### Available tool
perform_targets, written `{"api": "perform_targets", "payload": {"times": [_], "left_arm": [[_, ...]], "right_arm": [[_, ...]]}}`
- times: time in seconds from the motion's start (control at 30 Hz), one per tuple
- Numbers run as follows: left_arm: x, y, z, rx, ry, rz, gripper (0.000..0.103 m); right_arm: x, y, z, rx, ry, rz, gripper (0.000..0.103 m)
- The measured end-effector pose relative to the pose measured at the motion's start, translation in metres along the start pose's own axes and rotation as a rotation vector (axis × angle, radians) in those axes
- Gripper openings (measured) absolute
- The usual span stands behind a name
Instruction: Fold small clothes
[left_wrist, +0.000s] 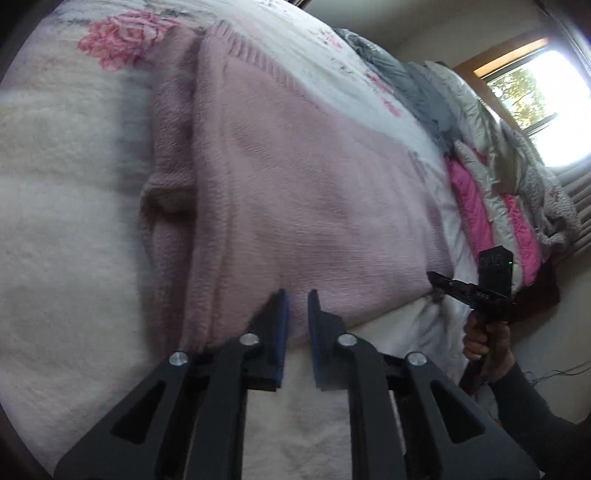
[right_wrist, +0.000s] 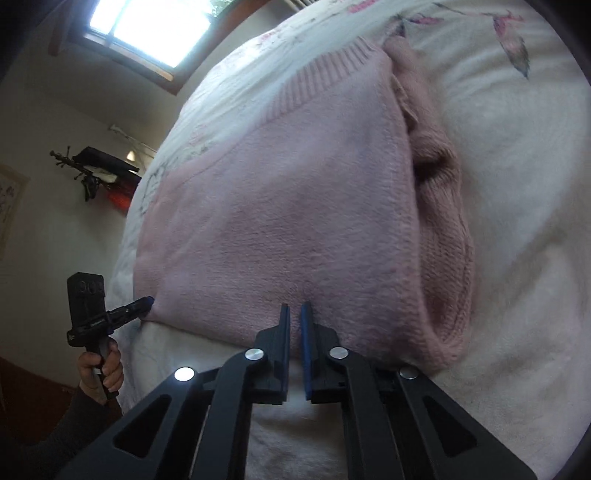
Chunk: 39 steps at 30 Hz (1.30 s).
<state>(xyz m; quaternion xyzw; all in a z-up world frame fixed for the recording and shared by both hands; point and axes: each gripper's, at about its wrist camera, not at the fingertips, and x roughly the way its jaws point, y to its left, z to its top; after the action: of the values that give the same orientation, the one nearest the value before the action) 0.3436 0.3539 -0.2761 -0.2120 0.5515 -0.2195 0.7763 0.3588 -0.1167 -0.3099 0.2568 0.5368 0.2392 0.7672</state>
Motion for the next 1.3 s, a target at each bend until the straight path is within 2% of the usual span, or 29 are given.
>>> {"api": "perform_targets", "payload": {"times": [0.07,0.1,0.13,0.17,0.2,0.27,0.3,0.33,0.37,0.4,0.43,0.47,0.5,0.57,0.67,0.73,0.83,0.9,0.97,1.03,1.13,1.3], "left_arm": [[-0.005,0.010,-0.001,-0.035,-0.004,-0.019,0.002],[-0.010,0.010,-0.002,-0.037,-0.007,-0.023,0.000],[-0.015,0.011,-0.002,-0.035,-0.010,-0.030,0.007],[-0.023,0.012,-0.003,-0.035,-0.015,-0.048,0.018],[-0.032,0.013,-0.006,-0.036,-0.024,-0.073,0.023],[-0.048,0.016,-0.010,-0.039,-0.051,-0.091,0.039],[-0.056,0.021,-0.011,-0.056,-0.060,-0.102,0.039],[-0.062,0.028,-0.009,-0.084,-0.062,-0.130,0.039],[-0.068,0.032,-0.008,-0.106,-0.066,-0.143,0.046],[-0.076,0.038,-0.004,-0.121,-0.077,-0.134,0.054],[-0.084,0.041,0.000,-0.129,-0.096,-0.117,0.070],[-0.093,0.046,0.007,-0.138,-0.115,-0.110,0.077],[-0.099,0.052,0.015,-0.150,-0.124,-0.116,0.078],[-0.106,0.064,0.033,-0.180,-0.125,-0.134,0.086],[-0.102,0.080,0.060,-0.222,-0.126,-0.153,0.088],[-0.092,0.092,0.076,-0.263,-0.114,-0.174,0.088],[-0.072,0.105,0.093,-0.307,-0.085,-0.224,0.088],[-0.062,0.106,0.102,-0.297,-0.067,-0.238,0.088],[-0.052,0.105,0.112,-0.284,-0.049,-0.263,0.088],[-0.043,0.103,0.123,-0.270,-0.030,-0.274,0.088],[-0.027,0.098,0.140,-0.242,-0.005,-0.289,0.088],[-0.001,0.094,0.162,-0.215,0.015,-0.315,0.087]], "right_arm": [[-0.010,-0.008,0.001,0.053,-0.027,0.012,0.002],[-0.019,-0.006,0.002,0.056,-0.048,0.011,0.009],[-0.027,-0.002,0.002,0.041,-0.070,0.006,0.011],[-0.037,0.002,0.002,0.022,-0.093,0.001,0.012],[-0.044,0.003,0.002,0.016,-0.112,-0.002,0.012],[-0.052,-0.010,0.002,0.049,-0.130,-0.042,0.013],[-0.049,-0.020,0.003,0.075,-0.116,-0.095,0.010],[-0.047,-0.029,0.003,0.096,-0.101,-0.135,0.003],[-0.047,-0.030,-0.001,0.100,-0.103,-0.145,0.000],[-0.050,-0.023,-0.004,0.081,-0.110,-0.166,0.006],[-0.052,-0.010,-0.007,0.036,-0.117,-0.201,0.012],[-0.055,0.009,-0.011,-0.023,-0.125,-0.240,0.027],[-0.054,0.035,-0.014,-0.089,-0.132,-0.269,0.035],[-0.048,0.088,-0.024,-0.243,-0.121,-0.295,0.039],[-0.022,0.161,-0.047,-0.466,-0.084,-0.328,0.052],[0.002,0.197,-0.066,-0.586,-0.068,-0.351,0.056],[0.036,0.227,-0.092,-0.699,-0.049,-0.370,0.066],[0.063,0.242,-0.108,-0.774,-0.057,-0.427,0.069],[0.087,0.250,-0.122,-0.847,-0.058,-0.486,0.069],[0.107,0.251,-0.127,-0.869,-0.034,-0.486,0.069],[0.127,0.249,-0.125,-0.867,-0.029,-0.514,0.068],[0.149,0.252,-0.125,-0.938,-0.052,-0.585,0.068]]}}
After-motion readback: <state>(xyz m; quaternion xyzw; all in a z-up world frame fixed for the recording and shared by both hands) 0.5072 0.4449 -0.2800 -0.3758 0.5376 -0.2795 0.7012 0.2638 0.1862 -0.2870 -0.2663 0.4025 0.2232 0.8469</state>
